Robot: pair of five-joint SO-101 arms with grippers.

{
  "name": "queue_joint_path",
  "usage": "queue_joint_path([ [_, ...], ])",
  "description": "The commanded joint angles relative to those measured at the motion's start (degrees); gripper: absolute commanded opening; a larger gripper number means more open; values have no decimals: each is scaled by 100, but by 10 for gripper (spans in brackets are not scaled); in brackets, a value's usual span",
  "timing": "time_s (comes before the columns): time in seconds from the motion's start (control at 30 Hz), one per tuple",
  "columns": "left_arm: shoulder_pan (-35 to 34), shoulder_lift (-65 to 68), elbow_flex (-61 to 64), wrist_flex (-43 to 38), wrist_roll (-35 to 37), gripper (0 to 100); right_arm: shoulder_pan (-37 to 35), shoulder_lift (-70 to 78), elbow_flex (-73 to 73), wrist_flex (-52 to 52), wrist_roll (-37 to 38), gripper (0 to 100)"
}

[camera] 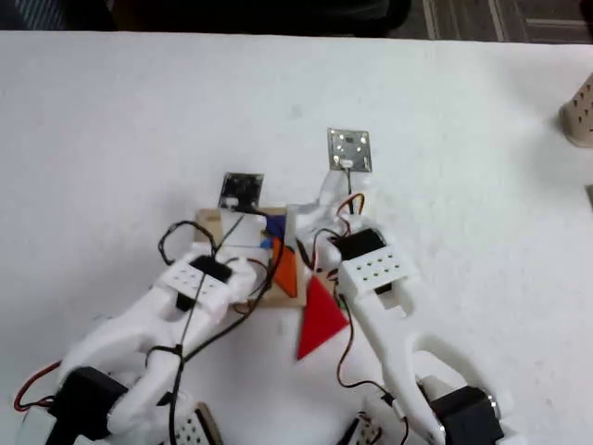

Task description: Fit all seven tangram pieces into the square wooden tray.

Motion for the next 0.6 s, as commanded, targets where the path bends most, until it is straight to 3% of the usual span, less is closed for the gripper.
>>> queue_joint_path([
  [0.0, 13, -259, -53, -422, 62, 22, 57, -268, -44, -110, 79, 84],
  [0.3, -4, -321, -44, -158, 18, 22, 57, -268, -44, -110, 79, 84],
  [0.47, -778, -866, -105, -44, 53, 22, 57, -268, -44, -101, 79, 84],
  [0.57, -875, -743, -123, -132, 53, 22, 57, -268, -44, -101, 79, 84],
])
